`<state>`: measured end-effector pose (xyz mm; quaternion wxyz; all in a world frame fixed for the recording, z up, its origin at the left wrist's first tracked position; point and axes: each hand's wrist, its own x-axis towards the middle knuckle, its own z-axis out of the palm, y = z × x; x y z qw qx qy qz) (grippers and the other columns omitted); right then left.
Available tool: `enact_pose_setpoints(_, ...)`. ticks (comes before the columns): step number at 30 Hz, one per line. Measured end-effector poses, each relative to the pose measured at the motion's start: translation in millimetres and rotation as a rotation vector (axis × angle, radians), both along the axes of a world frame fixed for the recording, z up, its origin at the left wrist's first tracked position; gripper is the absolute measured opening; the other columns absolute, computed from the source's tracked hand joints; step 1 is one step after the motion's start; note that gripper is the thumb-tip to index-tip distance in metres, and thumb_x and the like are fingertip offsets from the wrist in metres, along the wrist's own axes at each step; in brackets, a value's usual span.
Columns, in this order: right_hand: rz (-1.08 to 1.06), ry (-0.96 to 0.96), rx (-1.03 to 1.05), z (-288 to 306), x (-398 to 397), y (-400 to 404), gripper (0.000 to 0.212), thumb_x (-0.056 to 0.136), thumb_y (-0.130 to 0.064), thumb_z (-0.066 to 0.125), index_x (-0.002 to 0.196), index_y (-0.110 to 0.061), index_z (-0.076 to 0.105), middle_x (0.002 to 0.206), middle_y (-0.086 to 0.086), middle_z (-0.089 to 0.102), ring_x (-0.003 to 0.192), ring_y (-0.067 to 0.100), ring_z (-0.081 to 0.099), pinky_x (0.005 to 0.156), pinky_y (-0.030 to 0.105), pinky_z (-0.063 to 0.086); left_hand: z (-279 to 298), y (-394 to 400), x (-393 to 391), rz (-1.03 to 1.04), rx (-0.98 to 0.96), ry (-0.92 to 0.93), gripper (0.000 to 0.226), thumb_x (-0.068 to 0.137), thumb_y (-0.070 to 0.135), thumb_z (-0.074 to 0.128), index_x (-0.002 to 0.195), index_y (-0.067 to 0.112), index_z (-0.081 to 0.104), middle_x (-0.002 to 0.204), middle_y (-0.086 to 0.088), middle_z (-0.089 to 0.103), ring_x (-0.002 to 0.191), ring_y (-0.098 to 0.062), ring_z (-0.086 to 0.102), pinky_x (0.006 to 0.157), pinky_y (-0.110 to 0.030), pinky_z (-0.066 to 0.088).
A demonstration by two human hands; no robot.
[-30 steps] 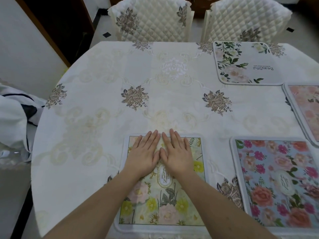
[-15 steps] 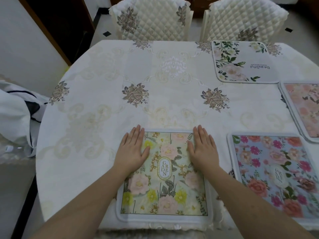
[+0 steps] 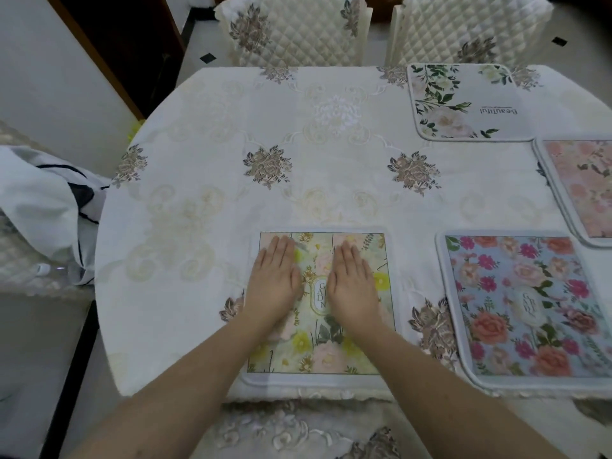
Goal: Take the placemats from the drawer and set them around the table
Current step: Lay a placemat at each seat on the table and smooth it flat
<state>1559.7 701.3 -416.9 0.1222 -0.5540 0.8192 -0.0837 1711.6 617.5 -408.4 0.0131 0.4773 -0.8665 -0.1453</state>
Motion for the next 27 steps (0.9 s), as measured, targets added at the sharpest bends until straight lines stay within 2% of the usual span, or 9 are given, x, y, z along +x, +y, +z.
enact_pose_setpoints(2, 0.023, 0.007, -0.003, -3.2, 21.4, 7.8, 0.056, 0.104, -0.029, 0.021, 0.156, -0.009, 0.022, 0.164, 0.006, 0.018, 0.152, 0.020, 0.013, 0.123, 0.036, 0.005, -5.6, 22.8, -6.4, -0.048, -0.001, 0.002, 0.058, 0.105, 0.031, 0.022, 0.159, 0.012, 0.010, 0.167, -0.003, 0.009, 0.154, -0.015, 0.001, 0.123, -0.031, -0.007)
enact_pose_setpoints(6, 0.032, 0.012, 0.000, -6.9, 22.9, 18.5, 0.058, 0.103, -0.035, 0.020, 0.156, -0.011, 0.023, 0.163, 0.003, 0.019, 0.151, 0.018, 0.015, 0.123, 0.035, 0.007, -16.3, 37.1, 2.9, -0.113, -0.001, -0.066, 0.064, 0.101, 0.040, 0.008, 0.159, 0.014, 0.009, 0.166, 0.000, 0.005, 0.153, -0.013, -0.001, 0.123, -0.033, -0.008)
enact_pose_setpoints(11, 0.158, 0.042, 0.033, -8.2, 0.5, 35.4, 0.063, 0.101, -0.045, 0.026, 0.157, -0.016, 0.020, 0.164, -0.001, 0.015, 0.152, 0.013, 0.010, 0.124, 0.037, 0.008, -17.8, 33.2, 23.3, -0.237, -0.031, -0.112, 0.066, 0.100, 0.049, 0.018, 0.159, 0.019, 0.009, 0.166, 0.002, 0.005, 0.154, -0.014, 0.003, 0.124, -0.040, 0.000)
enact_pose_setpoints(16, 0.156, 0.029, 0.065, -6.3, -27.6, 54.3, 0.065, 0.102, -0.048, 0.023, 0.158, -0.019, 0.010, 0.165, -0.004, 0.009, 0.152, 0.010, 0.002, 0.124, 0.033, 0.001, -15.3, 32.3, 47.7, -0.245, -0.025, -0.112, 0.068, 0.100, 0.055, 0.018, 0.160, 0.024, 0.005, 0.166, 0.004, 0.001, 0.153, -0.012, -0.001, 0.124, -0.038, 0.001)
enact_pose_setpoints(19, 0.138, 0.025, 0.107, -6.1, -45.2, 65.4, 0.066, 0.101, -0.052, 0.014, 0.157, -0.023, -0.004, 0.165, -0.006, -0.006, 0.150, 0.005, -0.013, 0.121, 0.029, -0.009, -13.6, 29.0, 68.9, -0.234, -0.020, -0.103, 0.068, 0.101, 0.055, 0.018, 0.159, 0.024, 0.005, 0.166, 0.006, 0.002, 0.153, -0.011, 0.001, 0.124, -0.036, 0.002)
enact_pose_setpoints(24, 0.111, 0.060, 0.187, -3.4, -68.4, 85.8, 0.064, 0.100, -0.052, 0.004, 0.153, -0.023, -0.016, 0.163, -0.004, -0.017, 0.148, 0.008, -0.020, 0.119, 0.031, -0.011, -12.1, 24.3, 96.8, -0.157, 0.016, -0.094, 0.062, 0.102, 0.049, 0.010, 0.159, 0.023, 0.004, 0.165, 0.009, 0.003, 0.153, -0.007, 0.003, 0.124, -0.033, 0.004)
enact_pose_setpoints(27, 0.013, 0.059, 0.194, 3.9, -72.1, 100.1, 0.064, 0.101, -0.048, 0.005, 0.155, -0.016, -0.010, 0.165, 0.001, -0.010, 0.149, 0.009, -0.015, 0.121, 0.031, -0.009, -7.2, 23.2, 95.9, -0.142, -0.011, -0.144, 0.066, 0.098, 0.050, 0.000, 0.158, 0.022, 0.001, 0.165, 0.009, -0.003, 0.153, -0.008, 0.001, 0.123, -0.031, -0.005)
